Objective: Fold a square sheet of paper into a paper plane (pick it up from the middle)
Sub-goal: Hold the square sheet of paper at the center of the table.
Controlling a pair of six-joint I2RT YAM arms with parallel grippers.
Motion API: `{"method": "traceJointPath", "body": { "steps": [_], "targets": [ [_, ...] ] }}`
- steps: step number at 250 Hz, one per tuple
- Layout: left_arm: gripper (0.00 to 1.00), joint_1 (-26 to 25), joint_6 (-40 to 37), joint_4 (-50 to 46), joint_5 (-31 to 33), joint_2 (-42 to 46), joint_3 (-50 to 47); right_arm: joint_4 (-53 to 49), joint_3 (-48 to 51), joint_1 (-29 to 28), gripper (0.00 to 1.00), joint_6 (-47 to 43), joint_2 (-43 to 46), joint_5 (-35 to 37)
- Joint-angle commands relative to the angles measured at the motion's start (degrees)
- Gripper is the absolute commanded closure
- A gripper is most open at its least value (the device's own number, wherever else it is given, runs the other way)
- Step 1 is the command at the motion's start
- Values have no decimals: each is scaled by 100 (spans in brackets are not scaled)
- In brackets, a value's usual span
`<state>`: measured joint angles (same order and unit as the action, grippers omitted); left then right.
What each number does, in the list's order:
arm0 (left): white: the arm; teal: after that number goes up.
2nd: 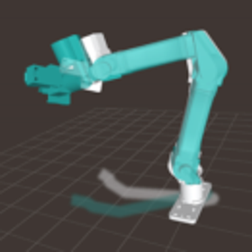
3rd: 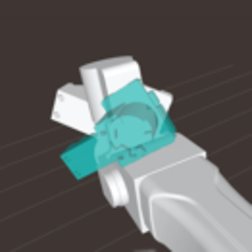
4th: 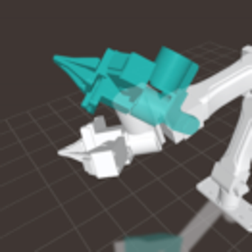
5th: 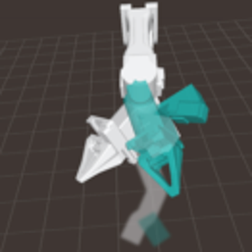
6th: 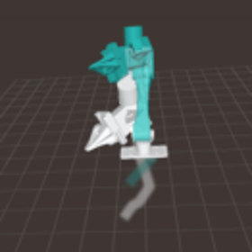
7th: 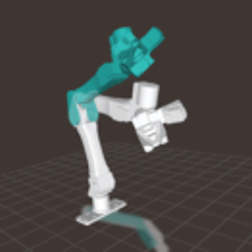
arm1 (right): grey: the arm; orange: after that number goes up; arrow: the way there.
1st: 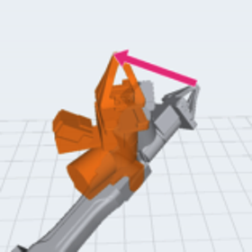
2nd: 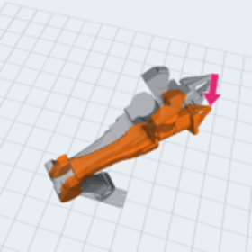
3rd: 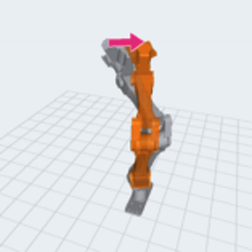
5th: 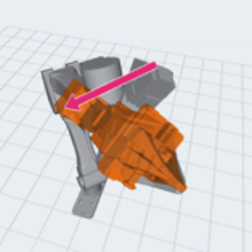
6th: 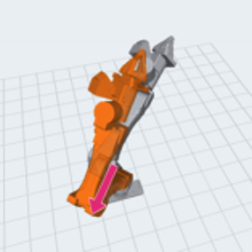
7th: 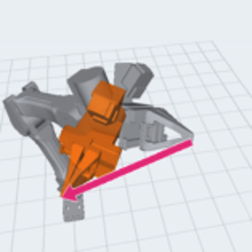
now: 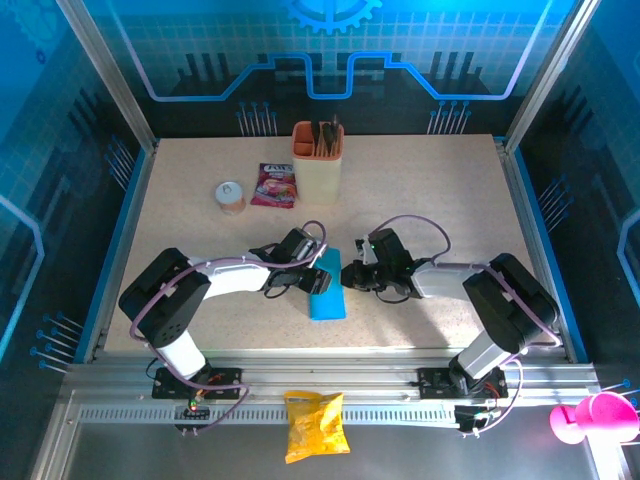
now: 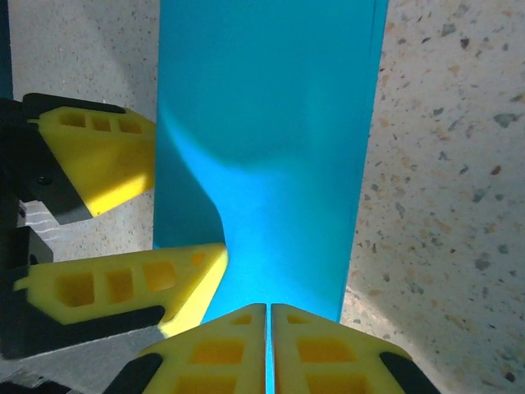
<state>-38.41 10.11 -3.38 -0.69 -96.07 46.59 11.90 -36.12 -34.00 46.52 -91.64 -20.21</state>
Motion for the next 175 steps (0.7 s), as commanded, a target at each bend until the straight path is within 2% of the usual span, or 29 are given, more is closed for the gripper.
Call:
{"method": "traceJointPath", "body": {
  "steps": [1,138,175],
  "targets": [
    [36,26,-140,-129,67,-126,122,154,-140,-106,89,89,-158,-80],
    [37,28,-42,-112,25,-64,148,509,5,-211,92,476,-905,30],
    [33,69,247,-114,7,217,166,683,130,-214,92,683,-1131,83]
  ]
}}
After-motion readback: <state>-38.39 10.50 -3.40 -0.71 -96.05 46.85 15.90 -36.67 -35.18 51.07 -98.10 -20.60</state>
